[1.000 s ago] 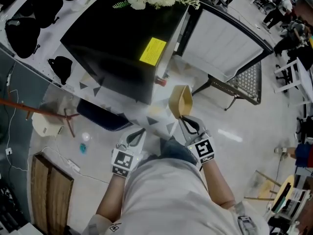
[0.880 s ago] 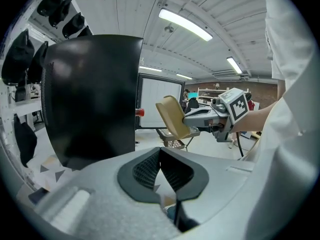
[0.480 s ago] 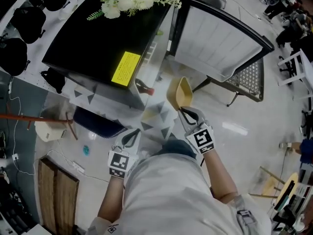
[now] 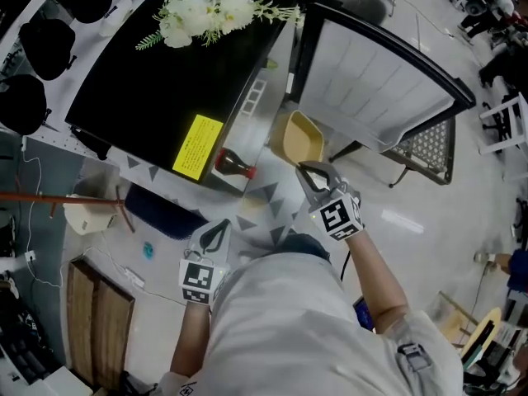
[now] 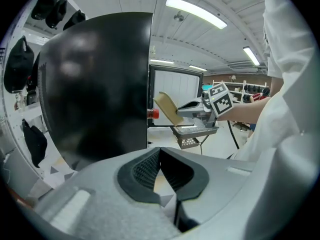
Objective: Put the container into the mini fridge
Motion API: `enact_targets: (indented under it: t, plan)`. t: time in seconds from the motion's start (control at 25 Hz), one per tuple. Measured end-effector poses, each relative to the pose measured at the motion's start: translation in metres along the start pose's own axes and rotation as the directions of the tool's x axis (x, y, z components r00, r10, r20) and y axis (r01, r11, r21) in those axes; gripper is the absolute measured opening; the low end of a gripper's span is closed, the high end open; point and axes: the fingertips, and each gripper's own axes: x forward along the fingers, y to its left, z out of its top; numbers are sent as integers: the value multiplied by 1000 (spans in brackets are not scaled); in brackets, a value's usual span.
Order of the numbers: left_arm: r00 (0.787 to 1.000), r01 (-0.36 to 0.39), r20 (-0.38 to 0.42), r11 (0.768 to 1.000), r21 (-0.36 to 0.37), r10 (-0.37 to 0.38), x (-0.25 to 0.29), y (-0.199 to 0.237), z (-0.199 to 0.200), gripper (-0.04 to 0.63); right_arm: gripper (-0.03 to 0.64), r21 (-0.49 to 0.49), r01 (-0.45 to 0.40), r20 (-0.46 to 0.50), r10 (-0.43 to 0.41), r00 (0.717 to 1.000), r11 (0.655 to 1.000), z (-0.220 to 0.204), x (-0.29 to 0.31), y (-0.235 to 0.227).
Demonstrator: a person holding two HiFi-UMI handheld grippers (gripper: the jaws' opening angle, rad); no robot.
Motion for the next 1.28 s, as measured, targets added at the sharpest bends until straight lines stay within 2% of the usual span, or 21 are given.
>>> enact_targets:
  t: [0.24,0.52,0.64,0.8,1.12,1.28]
  plan:
    - [998,-59,-20,997,-49,58,6,8,-1,9,14,-168,-37,14,40,999,985,15,30,-27]
    - [992,-123,-20,988,-91,121,11,17,4,9,14,-407,-79,29,99,995,910,35,66,-42]
    - [988,-157,-19,981,-113,156,10,20,4,9,14,-490,-87,34,119,992,867,42,81,-45]
    - [979,-203,-22,969,-142,202,9,23,2,9,14,-607,-93,39,147,988,789,52,102,-46]
    - [962,-272,-33,946,-177,271,11,25,0,9,14,-762,-101,42,204,978,640,66,135,-42]
    - [955,-295,-30,936,-191,295,16,23,-2,9,17,-785,-86,74,230,970,613,76,148,-45]
